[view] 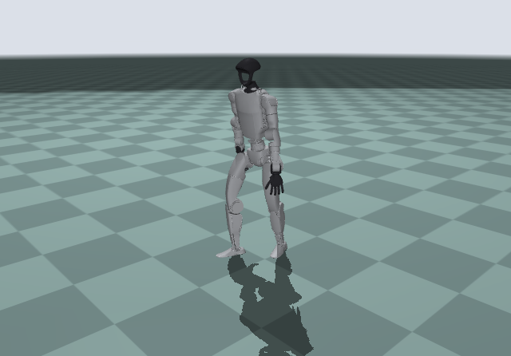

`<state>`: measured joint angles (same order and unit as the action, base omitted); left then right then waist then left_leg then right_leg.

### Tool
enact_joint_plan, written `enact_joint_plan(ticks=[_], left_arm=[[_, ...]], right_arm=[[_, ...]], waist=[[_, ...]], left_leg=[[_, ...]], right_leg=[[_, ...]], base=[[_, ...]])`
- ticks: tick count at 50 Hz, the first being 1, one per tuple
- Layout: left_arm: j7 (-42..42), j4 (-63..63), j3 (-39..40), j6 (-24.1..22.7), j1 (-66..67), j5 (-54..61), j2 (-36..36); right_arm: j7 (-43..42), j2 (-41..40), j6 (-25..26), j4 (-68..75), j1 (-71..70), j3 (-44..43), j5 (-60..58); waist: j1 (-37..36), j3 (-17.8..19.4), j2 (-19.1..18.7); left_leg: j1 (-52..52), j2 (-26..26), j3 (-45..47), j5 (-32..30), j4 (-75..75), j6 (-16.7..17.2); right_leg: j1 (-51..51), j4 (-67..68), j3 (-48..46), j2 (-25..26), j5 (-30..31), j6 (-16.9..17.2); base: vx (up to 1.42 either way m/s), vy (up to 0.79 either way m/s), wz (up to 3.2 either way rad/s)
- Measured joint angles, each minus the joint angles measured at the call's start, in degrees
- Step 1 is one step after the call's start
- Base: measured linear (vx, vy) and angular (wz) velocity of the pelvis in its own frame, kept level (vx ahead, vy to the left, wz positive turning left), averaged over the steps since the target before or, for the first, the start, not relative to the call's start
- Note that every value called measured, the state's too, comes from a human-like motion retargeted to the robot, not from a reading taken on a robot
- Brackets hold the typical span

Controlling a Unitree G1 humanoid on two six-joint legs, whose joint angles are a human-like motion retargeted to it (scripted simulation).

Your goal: Walk run

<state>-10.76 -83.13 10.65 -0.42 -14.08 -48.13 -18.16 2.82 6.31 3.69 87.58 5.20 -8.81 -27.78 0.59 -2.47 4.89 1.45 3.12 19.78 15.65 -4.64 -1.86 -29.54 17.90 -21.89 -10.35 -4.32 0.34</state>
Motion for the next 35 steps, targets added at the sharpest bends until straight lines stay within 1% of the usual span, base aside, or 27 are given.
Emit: enact_joint_plan(ticks=[2, 5, 7, 8, 10, 12, 13, 15, 17, 18, 20, 22, 25, 28, 30, 33, 35], left_arm=[[-0.60, 0.36, -0.27, -0.53, -1.03, 0.07, 0.25], [-1.18, 0.61, -0.10, -0.70, -1.86, 1.01, 1.50], [-1.86, 0.89, 0.63, -0.78, -1.55, 1.60, 2.40], [-2.34, 0.99, 1.09, -0.88, -1.09, 1.56, 2.79], [-3.68, 1.30, 1.84, -0.92, 0.66, 0.89, 3.16], [-4.09, 1.57, 2.63, -0.62, 3.36, -0.49, 3.07], [-3.28, 1.43, 2.96, -0.48, 4.49, -1.25, 3.32], [-0.24, 0.18, 3.90, 0.03, 6.27, -2.10, 4.48], [2.31, -2.87, 5.53, 1.67, 7.93, -2.37, 5.32], [2.50, -4.42, 5.86, 2.79, 8.39, -2.45, 5.27], [2.05, -6.76, 6.28, 4.69, 9.21, -3.04, 4.95], [1.88, -8.04, 7.18, 5.28, 9.75, -4.01, 4.98], [2.84, -9.47, 7.87, 5.46, 11.13, -3.03, 5.44], [3.44, -10.40, 9.35, 5.94, 12.53, -2.56, 6.32], [3.23, -10.75, 10.13, 6.32, 13.16, -2.51, 7.13], [2.66, -11.09, 10.34, 6.63, 13.82, -2.02, 8.23], [2.16, -11.21, 10.39, 6.83, 13.83, -2.27, 8.86]], right_arm=[[5.60, -0.81, 0.78, 1.43, 0.73, -2.05, 3.93], [10.91, -1.85, 2.80, 2.45, 1.51, -5.11, 10.85], [11.31, -2.21, 3.68, 2.74, 1.43, -5.94, 13.64], [11.25, -2.25, 3.89, 2.85, 1.40, -6.03, 14.26], [11.13, -2.23, 4.07, 3.02, 1.62, -5.78, 14.18], [11.21, -2.16, 4.19, 3.29, 1.84, -4.98, 13.22], [11.20, -2.17, 4.42, 3.44, 1.61, -5.06, 12.87], [10.65, -2.18, 4.90, 3.57, 0.71, -5.19, 12.55], [10.31, -1.65, 4.72, 2.96, -0.30, -3.63, 12.67], [10.73, -1.19, 4.36, 2.38, -0.76, -2.47, 12.84], [11.65, -0.03, 3.80, 1.19, -2.28, -0.36, 12.73], [10.44, 0.70, 3.95, 0.36, -5.32, 0.13, 11.64], [6.02, 0.82, 4.75, -0.70, -9.98, 0.01, 11.15], [4.58, 0.18, 5.02, -3.39, -13.13, -1.75, 13.45], [3.12, -0.66, 4.76, -5.12, -15.46, -3.85, 16.96], [1.43, -1.70, 2.92, -6.93, -18.54, -6.23, 22.95], [1.58, -2.01, 2.00, -7.90, -20.23, -6.80, 26.05]], waist=[[0.95, -0.07, 0.23], [0.93, -0.49, 0.52], [1.25, -0.77, 0.78], [1.62, -1.07, 0.77], [2.87, -1.81, 0.86], [2.95, -2.38, 1.31], [2.52, -2.51, 1.75], [1.70, -2.35, 3.60], [-0.41, -2.14, 7.10], [-0.96, -1.98, 8.63], [-1.26, -1.56, 11.03], [-1.74, -0.67, 11.01], [-2.63, -0.07, 8.36], [-4.60, 0.11, 5.97], [-5.92, 0.52, 4.08], [-8.33, 1.30, 2.04], [-10.18, 1.73, 1.35]], left_leg=[[-2.09, 0.17, -0.57, 0.67, 0.51, 0.89], [-4.56, 0.25, -1.43, 1.37, 0.60, 2.36], [-6.02, 0.21, -2.01, 0.84, 0.31, 3.44], [-6.73, -0.06, -2.22, 0.36, 0.01, 4.13], [-8.41, -0.38, -3.29, -1.24, -1.02, 5.33], [-9.84, -0.44, -3.53, -5.36, -3.23, 6.02], [-10.03, -0.50, -2.91, -8.58, -4.95, 6.08], [-9.84, -0.43, 0.34, -16.13, -9.49, 4.67], [-7.72, 1.26, 4.27, -22.84, -18.26, 2.04], [-6.09, 1.68, 6.03, -23.16, -23.32, 0.78], [-2.52, 0.08, 9.74, -18.69, -32.52, -0.60], [3.05, -2.47, 10.33, -15.00, -39.56, -0.56], [11.76, -4.92, 8.53, -12.03, -43.22, 1.37], [17.49, -6.48, 10.34, -10.31, -37.32, 2.22], [20.88, -6.70, 9.51, -9.90, -31.36, 2.56], [25.12, -5.44, 4.85, -9.51, -21.19, 3.35], [27.79, -4.95, 1.90, -11.51, -15.38, 3.92]], right_leg=[[-2.10, -4.07, 0.57, 0.44, 0.77, 0.70], [-3.74, -6.44, -2.82, 0.37, 0.34, 2.14], [-4.03, -5.03, -2.76, 0.58, 0.03, 1.07], [-3.84, -4.05, -2.71, 0.63, 0.86, -0.20], [-2.49, -2.85, -4.79, 0.26, 4.47, -2.14], [-1.16, -1.06, -4.59, 0.51, 4.45, -5.47], [-0.75, 0.50, -3.45, 0.26, 2.74, -5.68], [1.78, 0.97, -2.89, -1.95, 0.53, -4.30], [5.80, -1.32, -1.46, -4.46, -0.82, -2.75], [7.32, -1.96, -0.68, -5.84, -1.51, -2.19], [10.06, -2.68, -0.94, -8.29, -2.99, -1.53], [13.26, -4.29, -2.84, -7.88, -3.97, -1.25], [18.10, -8.44, -5.81, -3.49, -4.28, -1.24], [22.11, -11.83, -6.88, 0.83, -4.76, -0.99], [25.10, -13.94, -7.61, 3.91, -5.24, -0.75], [29.22, -16.06, -7.45, 7.34, -6.36, 0.01], [31.32, -16.90, -6.67, 8.63, -7.43, 0.23]], base=[[0.56, -0.17, 0.44], [0.46, -0.16, 0.20], [0.82, -0.35, 0.12], [0.80, -0.33, 0.27], [0.79, -0.31, 0.39], [0.84, -0.31, 0.25], [0.79, -0.28, 0.26], [0.80, -0.27, 0.11], [0.69, -0.17, -0.38], [0.65, -0.19, -0.09], [0.64, -0.24, 0.36], [0.53, -0.24, 0.44], [0.46, -0.19, 0.14], [0.48, -0.15, -0.18], [0.53, -0.12, -0.18], [0.49, -0.07, -0.33], [0.56, -0.03, -0.51]])
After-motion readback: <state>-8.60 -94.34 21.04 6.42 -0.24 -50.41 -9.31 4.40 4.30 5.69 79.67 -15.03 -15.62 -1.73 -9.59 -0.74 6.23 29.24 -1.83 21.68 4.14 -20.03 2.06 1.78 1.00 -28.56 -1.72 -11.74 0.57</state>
